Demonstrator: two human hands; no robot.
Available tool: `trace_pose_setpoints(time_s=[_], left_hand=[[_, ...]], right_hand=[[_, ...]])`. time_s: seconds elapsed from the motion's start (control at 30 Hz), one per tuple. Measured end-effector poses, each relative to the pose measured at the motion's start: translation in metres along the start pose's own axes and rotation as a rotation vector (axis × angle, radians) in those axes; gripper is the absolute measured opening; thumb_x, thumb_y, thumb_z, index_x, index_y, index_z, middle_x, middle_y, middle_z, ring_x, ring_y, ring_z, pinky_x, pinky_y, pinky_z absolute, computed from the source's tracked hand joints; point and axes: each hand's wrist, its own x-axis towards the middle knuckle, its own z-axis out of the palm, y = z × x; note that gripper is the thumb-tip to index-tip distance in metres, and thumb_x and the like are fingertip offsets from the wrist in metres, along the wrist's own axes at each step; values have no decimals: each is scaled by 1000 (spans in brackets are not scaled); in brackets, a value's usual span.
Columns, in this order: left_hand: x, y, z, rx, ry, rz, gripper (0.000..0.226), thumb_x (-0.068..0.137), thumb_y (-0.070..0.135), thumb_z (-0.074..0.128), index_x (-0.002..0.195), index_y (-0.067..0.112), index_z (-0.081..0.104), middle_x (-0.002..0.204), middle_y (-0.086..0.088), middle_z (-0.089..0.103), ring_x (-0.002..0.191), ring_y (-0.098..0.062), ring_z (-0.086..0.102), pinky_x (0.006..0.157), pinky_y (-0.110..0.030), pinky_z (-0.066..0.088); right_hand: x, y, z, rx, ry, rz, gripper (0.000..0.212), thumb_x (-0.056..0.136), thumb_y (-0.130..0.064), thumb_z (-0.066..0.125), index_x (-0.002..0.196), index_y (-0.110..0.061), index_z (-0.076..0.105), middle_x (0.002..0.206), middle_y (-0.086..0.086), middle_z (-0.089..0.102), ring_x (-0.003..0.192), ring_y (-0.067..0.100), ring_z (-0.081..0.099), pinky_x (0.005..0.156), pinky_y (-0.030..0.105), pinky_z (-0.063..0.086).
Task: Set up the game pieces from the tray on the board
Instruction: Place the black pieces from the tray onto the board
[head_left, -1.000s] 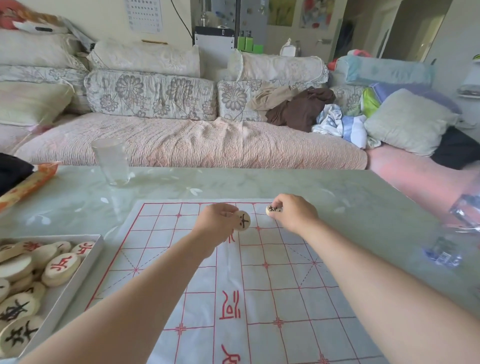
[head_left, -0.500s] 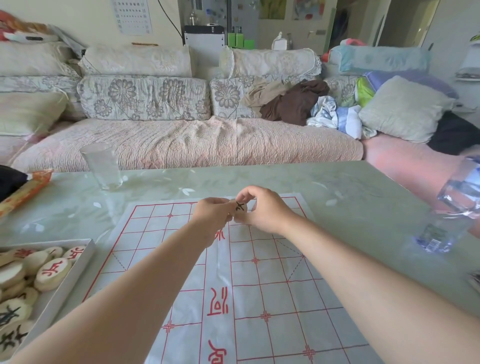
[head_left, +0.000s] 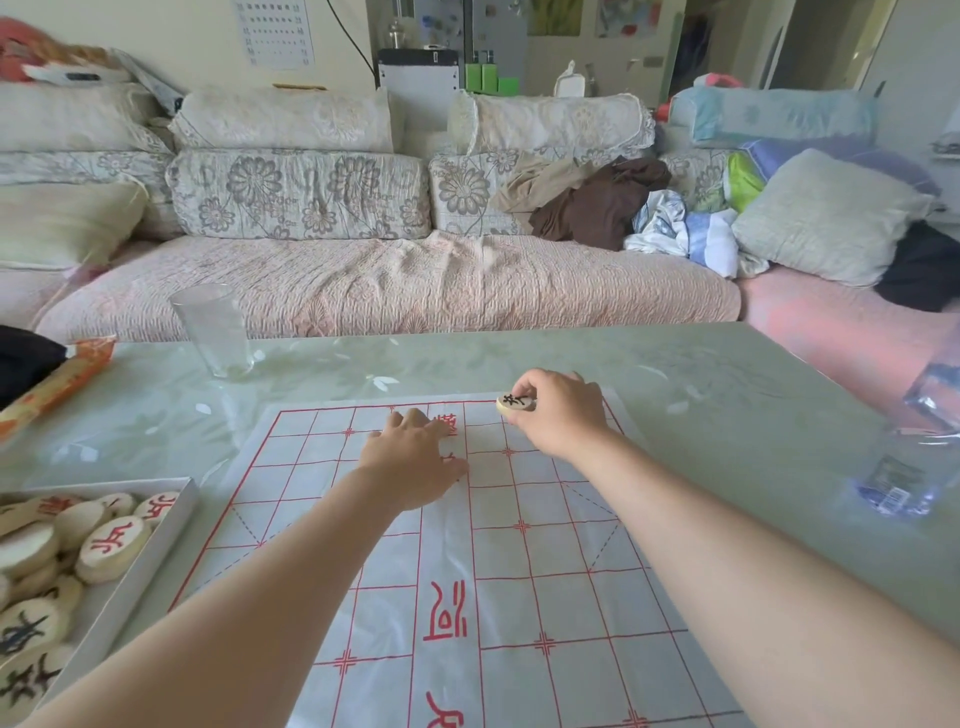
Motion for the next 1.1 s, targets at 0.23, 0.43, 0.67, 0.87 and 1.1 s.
trace_pose_setpoints(time_s=[0.23,0.43,0.67,0.87,1.1], left_hand=[[2,-6,6,-10,76,24,52,86,59,48,133,37,46,135,5,40,128,-18,33,103,-35,31],[4,-7,7,0,86,43,53,86,59,47,134,36,45,137,4,39,130,-19,30,105,-36,28],[-7,-17,-1,-48,140,8,55,87,59,46,134,32,46,135,3,42,129,-19,31,103,-36,31],[-47,-64,-32,-109,207,-74,34,90,43,49,122,32,56,122,4,52,122,-19,42,97,-36,41],[-122,-149,-70,-92,227,-182,24,90,32,49,110,30,61,108,3,57,107,-20,55,82,-33,46]], right_hand=[[23,-8,17,-30,62,-9,22,89,-47,63,103,-30,63,112,-8,67,109,24,53,89,38,33],[26,-9,22,-149,-7,-26,28,89,-53,59,104,-31,65,113,-3,65,111,26,52,92,38,34],[11,-39,8,65,-41,-98,22,89,-27,60,111,-27,63,113,-3,62,104,22,58,87,33,45],[-28,-115,3,290,-145,-156,19,87,-23,61,105,-30,63,99,-10,65,76,9,56,68,27,39],[-83,-224,20,401,-313,-301,20,88,-28,63,108,-31,64,101,-12,67,88,10,59,76,28,46]])
